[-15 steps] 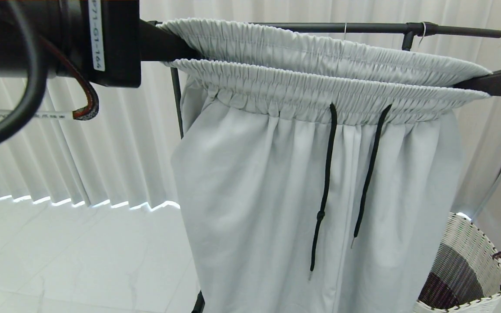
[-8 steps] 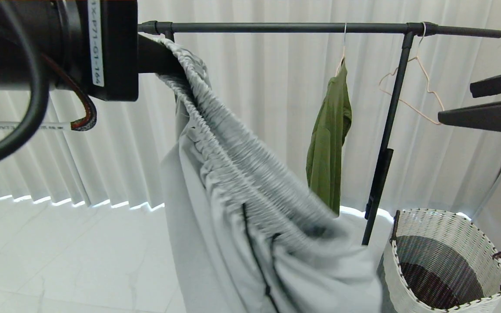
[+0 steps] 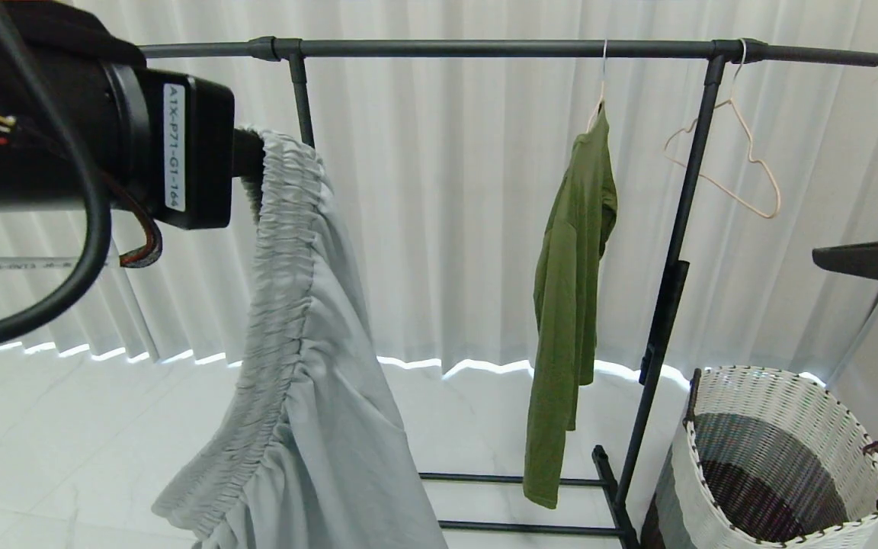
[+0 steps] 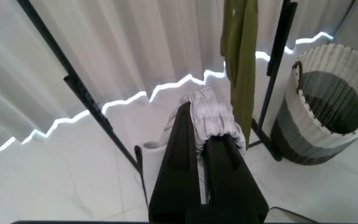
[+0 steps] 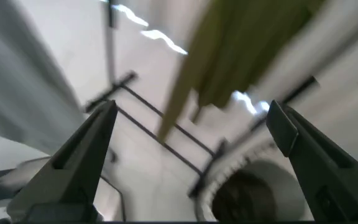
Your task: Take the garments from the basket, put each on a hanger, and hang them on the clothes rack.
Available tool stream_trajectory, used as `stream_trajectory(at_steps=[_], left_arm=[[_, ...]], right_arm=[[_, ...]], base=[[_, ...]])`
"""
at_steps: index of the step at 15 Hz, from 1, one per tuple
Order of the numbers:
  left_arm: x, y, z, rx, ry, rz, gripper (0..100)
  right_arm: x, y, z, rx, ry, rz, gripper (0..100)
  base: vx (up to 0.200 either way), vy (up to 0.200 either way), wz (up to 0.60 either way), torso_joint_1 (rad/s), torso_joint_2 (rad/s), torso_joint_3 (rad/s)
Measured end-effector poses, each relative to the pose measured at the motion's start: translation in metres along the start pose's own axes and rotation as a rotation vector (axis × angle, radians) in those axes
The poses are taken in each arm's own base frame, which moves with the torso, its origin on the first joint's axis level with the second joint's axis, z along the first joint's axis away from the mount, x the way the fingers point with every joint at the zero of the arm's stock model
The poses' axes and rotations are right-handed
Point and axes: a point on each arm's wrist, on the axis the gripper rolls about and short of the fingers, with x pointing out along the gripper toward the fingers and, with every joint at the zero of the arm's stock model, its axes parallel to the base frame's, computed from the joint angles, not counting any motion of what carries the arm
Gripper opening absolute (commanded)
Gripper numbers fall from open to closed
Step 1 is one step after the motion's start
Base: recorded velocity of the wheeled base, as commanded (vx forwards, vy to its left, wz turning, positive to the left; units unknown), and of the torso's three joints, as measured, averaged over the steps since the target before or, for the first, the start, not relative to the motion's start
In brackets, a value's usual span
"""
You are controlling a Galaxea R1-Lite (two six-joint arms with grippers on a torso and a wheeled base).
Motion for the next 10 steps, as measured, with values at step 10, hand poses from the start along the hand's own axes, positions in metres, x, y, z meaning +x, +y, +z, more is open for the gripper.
stream_trajectory(at_steps=[10], left_arm=[[-0.009,0.003,-0.019,0.013,0.040,-0.001,0]], right_arm=[[0.056,-0.025,-0.095,-0.095,0.249,-0.480,100]], base=[[0.000,0.000,0.00,0.000,0.00,0.000]])
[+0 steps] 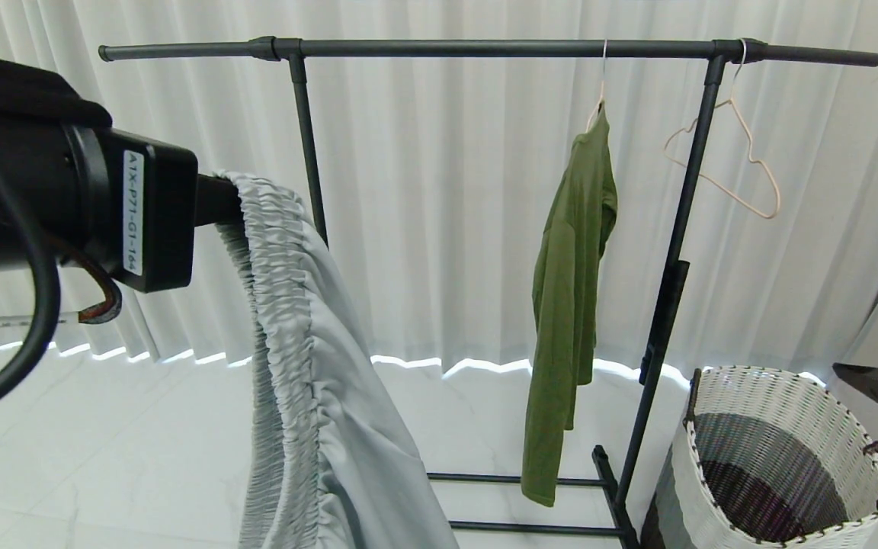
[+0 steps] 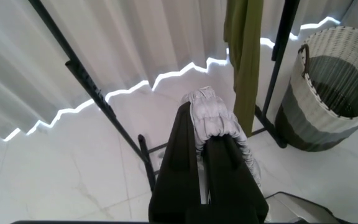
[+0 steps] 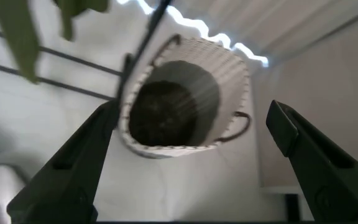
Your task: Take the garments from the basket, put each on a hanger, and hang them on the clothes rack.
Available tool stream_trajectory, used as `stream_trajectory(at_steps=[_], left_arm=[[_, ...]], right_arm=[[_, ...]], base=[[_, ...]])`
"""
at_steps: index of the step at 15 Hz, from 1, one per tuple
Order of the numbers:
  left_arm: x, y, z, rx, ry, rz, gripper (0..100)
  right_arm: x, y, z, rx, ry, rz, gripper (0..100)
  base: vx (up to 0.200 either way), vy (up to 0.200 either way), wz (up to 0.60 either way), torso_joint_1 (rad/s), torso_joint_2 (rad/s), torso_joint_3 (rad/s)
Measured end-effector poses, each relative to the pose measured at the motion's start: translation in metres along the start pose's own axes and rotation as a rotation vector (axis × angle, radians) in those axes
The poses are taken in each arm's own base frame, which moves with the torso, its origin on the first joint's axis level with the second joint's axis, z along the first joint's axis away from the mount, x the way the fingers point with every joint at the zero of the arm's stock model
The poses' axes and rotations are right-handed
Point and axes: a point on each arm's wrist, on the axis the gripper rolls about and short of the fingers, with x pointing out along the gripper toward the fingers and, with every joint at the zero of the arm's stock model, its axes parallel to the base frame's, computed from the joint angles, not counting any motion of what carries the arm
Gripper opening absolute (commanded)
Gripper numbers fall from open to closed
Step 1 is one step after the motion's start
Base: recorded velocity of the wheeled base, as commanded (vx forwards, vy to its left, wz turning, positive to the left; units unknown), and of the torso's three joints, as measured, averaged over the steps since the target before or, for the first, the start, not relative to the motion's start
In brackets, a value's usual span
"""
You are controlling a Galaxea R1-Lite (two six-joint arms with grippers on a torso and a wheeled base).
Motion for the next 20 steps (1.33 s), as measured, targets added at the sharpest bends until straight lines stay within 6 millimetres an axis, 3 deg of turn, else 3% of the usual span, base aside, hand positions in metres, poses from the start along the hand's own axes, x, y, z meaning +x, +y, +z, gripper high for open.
stream_trajectory(at_steps=[4,8,11,20], left_arm=[[0.000,0.000,-0.003,0.003,0.007,0.000,0],[0.000,0.000,-0.006,0.005,0.015,0.004,0],[0.002,0.006,-0.021,0.014,0.064,0.062,0],[0.000,0.011,-0.031,0.015,0.090,0.114,0]], right_arm=[[0.023,0.002,-0.034,-0.052,-0.036,-0.122,100],[0.032,0.011,-0.053,-0.005,-0.080,-0.081,100],[0.039,0.017,-0.055,0.146,-0.094,-0.023,100],[0.048,0.023,-0.056,0.193,-0.075,0.013,100]], base=[[0.000,0.000,0.00,0.000,0.00,0.000],[0.000,0.000,0.00,0.000,0.00,0.000],[0.000,0.000,0.00,0.031,-0.11,-0.083],[0.000,0.000,0.00,0.147,-0.43,-0.279]])
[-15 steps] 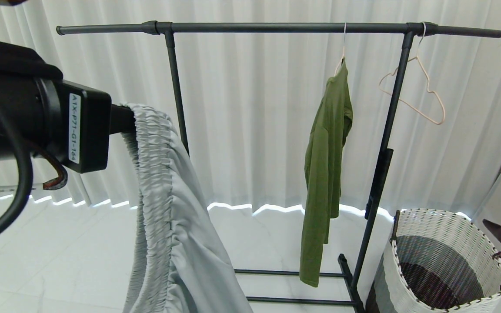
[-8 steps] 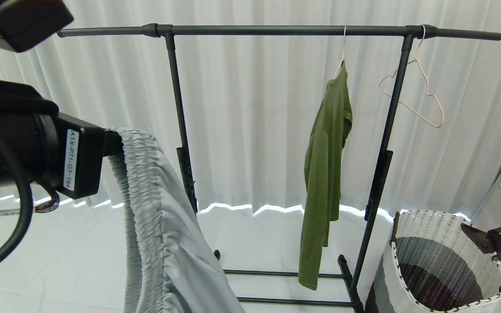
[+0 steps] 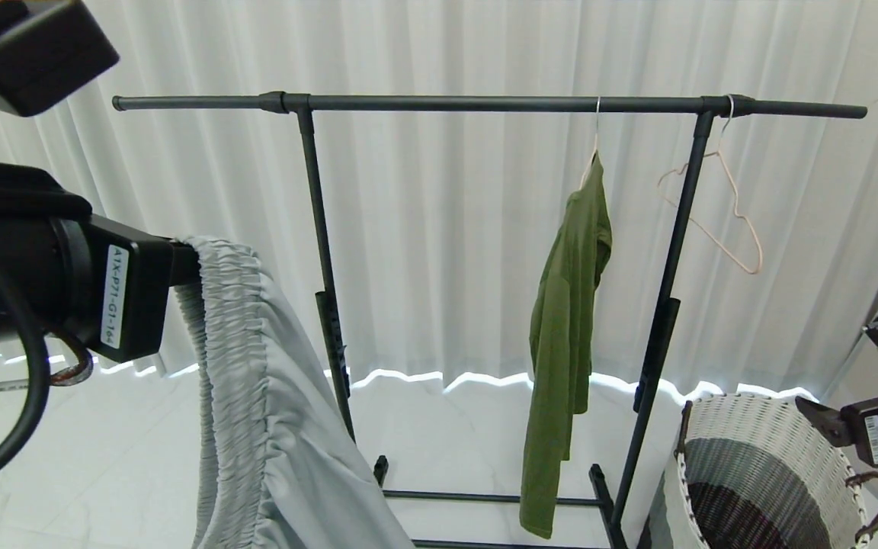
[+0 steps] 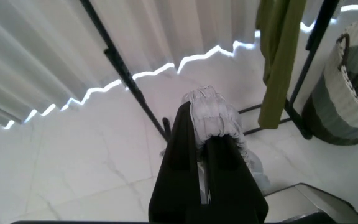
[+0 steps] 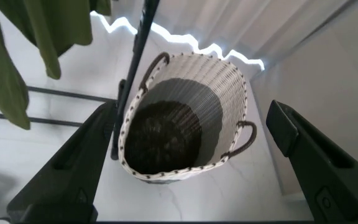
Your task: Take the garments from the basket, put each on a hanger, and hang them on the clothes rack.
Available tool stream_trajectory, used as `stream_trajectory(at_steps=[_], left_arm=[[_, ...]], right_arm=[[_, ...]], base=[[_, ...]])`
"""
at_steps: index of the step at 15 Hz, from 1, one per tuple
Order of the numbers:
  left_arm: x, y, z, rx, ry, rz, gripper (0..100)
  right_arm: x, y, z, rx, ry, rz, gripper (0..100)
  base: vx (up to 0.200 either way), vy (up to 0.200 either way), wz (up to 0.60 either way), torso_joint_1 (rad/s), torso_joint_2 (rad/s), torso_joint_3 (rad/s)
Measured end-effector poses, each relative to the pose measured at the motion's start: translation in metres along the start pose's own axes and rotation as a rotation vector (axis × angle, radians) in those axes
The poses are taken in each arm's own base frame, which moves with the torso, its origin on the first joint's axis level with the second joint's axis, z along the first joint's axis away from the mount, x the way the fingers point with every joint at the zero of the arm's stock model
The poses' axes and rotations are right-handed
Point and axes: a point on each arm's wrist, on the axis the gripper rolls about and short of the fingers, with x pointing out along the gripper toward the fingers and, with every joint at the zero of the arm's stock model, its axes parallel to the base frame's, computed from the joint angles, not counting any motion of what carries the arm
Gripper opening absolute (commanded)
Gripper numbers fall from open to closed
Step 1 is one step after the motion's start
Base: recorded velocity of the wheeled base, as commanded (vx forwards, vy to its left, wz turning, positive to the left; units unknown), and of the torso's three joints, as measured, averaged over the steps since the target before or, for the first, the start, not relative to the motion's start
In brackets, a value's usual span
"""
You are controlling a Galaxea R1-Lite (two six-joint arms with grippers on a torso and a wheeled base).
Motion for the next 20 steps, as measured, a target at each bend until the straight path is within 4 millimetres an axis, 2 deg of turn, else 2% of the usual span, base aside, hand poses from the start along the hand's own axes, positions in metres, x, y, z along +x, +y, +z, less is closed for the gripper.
stream_trajectory(at_steps=[14,17,20], left_arm=[[-0.001,0.001,-0.001,0.006,-0.002,0.018,0],[0.001,0.000,-0.005,0.012,0.014,0.018,0],[0.004,-0.001,-0.005,0.004,-0.001,0.023,0]], right_arm=[[-0.006,-0.009,-0.002,0.029,-0.014,-0.040,100],[-0.007,-0.009,-0.005,0.028,-0.009,-0.024,100],[-0.011,-0.010,-0.006,0.038,-0.042,0.073,100]], base=[[0.000,0.000,0.00,0.213,-0.49,-0.276],[0.000,0.000,0.00,0.067,-0.14,-0.082],[0.000,0.000,0.00,0.000,0.00,0.000]])
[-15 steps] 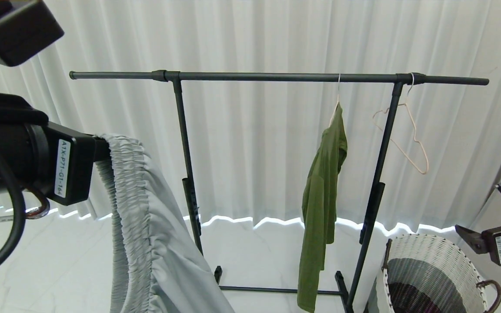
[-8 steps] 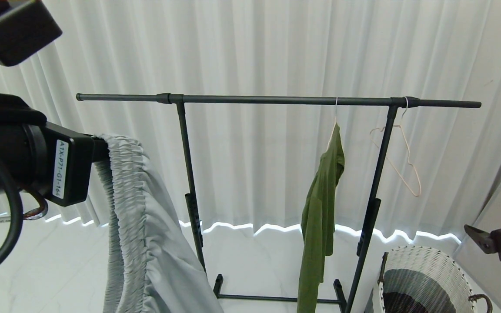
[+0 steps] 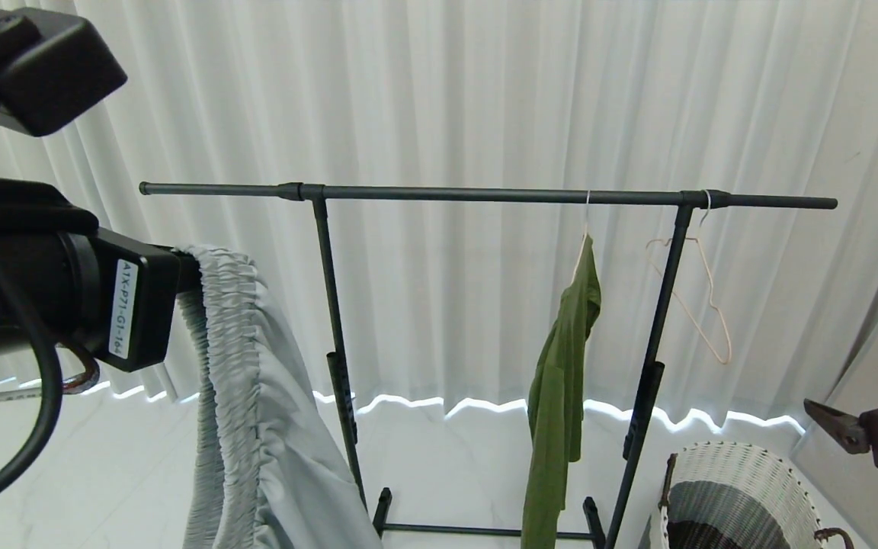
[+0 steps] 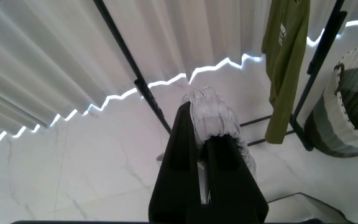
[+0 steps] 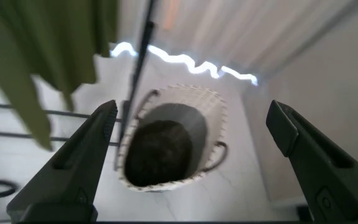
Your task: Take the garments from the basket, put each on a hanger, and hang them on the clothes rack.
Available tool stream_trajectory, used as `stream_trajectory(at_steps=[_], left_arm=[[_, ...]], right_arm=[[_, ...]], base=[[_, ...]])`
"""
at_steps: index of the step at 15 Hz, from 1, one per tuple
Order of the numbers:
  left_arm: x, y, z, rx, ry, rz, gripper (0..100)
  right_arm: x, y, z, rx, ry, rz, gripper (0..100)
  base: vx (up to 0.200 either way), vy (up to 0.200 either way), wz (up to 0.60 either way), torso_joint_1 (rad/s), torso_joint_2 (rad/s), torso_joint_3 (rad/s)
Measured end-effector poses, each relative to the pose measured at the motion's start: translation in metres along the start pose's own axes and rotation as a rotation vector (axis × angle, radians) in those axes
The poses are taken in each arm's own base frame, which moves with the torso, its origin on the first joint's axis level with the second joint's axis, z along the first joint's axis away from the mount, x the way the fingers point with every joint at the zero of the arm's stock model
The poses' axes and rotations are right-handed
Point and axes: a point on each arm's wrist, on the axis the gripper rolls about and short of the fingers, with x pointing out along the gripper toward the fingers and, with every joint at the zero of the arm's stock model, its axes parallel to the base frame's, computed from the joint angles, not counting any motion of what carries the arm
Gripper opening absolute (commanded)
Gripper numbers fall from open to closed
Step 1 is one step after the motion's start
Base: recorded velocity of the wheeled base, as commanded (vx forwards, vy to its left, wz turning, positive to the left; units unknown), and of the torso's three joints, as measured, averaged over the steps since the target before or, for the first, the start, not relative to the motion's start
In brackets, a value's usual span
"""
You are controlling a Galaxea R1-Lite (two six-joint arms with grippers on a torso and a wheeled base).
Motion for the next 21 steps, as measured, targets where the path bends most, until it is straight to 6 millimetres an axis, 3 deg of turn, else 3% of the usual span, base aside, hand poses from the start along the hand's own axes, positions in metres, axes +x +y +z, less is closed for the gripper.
stream_trajectory(at_steps=[4,7,12,21], left_arm=[[0.006,-0.002,-0.002,-0.016,-0.032,0.054,0],[0.007,-0.002,-0.003,-0.014,-0.030,0.056,0],[0.005,-0.005,-0.002,-0.009,-0.037,0.042,0],[0.008,-0.008,-0.006,0.006,-0.018,0.033,0]], right_arm=[[-0.001,-0.016,0.015,0.035,-0.036,-0.007,100],[0.001,-0.029,0.027,0.075,0.063,-0.022,100],[-0.005,-0.038,0.052,0.159,0.096,0.010,100],[0.007,-0.038,0.051,0.160,0.134,0.016,100]], base=[[0.000,0.000,0.00,0.000,0.00,0.000],[0.000,0.000,0.00,0.000,0.00,0.000],[0.200,0.000,0.00,0.003,0.00,0.000],[0.200,0.000,0.00,0.006,0.00,0.000]])
